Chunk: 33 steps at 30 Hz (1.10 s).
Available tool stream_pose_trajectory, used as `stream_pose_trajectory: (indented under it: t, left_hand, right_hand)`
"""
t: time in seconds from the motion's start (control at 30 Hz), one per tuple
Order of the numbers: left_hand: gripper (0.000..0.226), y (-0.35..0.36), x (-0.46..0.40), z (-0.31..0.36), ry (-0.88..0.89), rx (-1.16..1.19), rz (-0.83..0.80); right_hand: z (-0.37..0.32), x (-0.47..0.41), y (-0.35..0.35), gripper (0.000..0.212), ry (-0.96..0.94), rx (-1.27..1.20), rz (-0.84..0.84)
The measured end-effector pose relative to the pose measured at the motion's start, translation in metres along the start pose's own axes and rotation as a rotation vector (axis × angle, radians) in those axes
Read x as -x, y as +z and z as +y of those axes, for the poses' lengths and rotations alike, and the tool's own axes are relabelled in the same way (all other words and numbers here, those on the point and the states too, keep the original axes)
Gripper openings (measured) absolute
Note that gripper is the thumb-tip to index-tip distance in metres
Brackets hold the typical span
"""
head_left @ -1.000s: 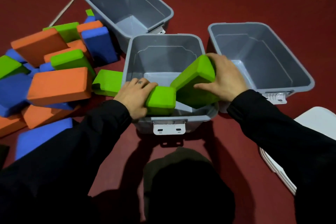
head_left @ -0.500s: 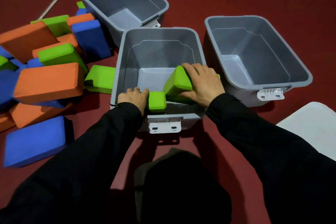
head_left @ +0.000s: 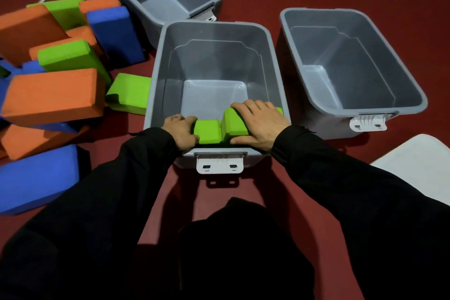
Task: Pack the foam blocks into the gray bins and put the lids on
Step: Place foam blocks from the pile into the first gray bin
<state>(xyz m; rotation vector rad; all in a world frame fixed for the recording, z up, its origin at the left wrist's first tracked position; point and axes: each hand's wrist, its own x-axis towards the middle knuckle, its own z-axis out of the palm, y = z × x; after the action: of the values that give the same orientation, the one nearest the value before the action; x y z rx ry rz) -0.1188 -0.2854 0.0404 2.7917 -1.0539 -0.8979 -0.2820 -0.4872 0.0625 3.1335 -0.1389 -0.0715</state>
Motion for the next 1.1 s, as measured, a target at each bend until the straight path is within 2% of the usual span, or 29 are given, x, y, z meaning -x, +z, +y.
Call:
stream_pose_trajectory:
  t: [0.17, 0.33, 0.43, 0.53, 0.57, 0.7, 0.8, 0.87, 1.1]
  left_hand:
    - [0.056, 0.014, 0.004, 0.007, -0.018, 0.032, 0.107]
    - [0.068, 0.017, -0.005, 0.005, 0.006, 0.129, 0.072]
    - [0.067, 0.018, -0.009, 0.004, 0.005, 0.104, 0.047]
    - [0.061, 0.020, -0.012, 0.003, 0.008, 0.023, 0.067]
    - [0.060, 0.020, -0.012, 0.003, 0.027, -0.016, 0.077]
    - [0.059, 0.021, -0.015, 0.015, 0.147, -0.133, 0.085]
    - [0.067, 0.024, -0.016, 0.023, 0.130, -0.102, 0.001]
    - [0.074, 0.024, -0.015, 0.024, 0.092, -0.132, 0.003]
    - [0.067, 0.011, 0.001, 0.022, 0.146, -0.024, 0.133]
  right_hand:
    - [-0.004, -0.002, 0.016, 0.091, 0.005, 0.010, -0.043]
    - [-0.007, -0.004, 0.028, 0.094, 0.085, -0.021, -0.097]
    - [-0.012, -0.010, 0.029, 0.098, 0.159, -0.080, -0.219]
    - [-0.007, -0.034, 0.015, 0.077, 0.302, -0.332, -0.458]
    - [-0.006, -0.041, 0.014, 0.070, 0.297, -0.332, -0.482]
    - [-0.019, -0.033, 0.037, 0.067, 0.288, -0.178, -0.381]
    - [-0.020, -0.029, 0.053, 0.069, 0.307, -0.198, -0.384]
    - [-0.019, -0.032, 0.052, 0.070, 0.331, -0.183, -0.387]
    - [-0.019, -0.022, 0.030, 0.081, 0.307, -0.306, -0.315]
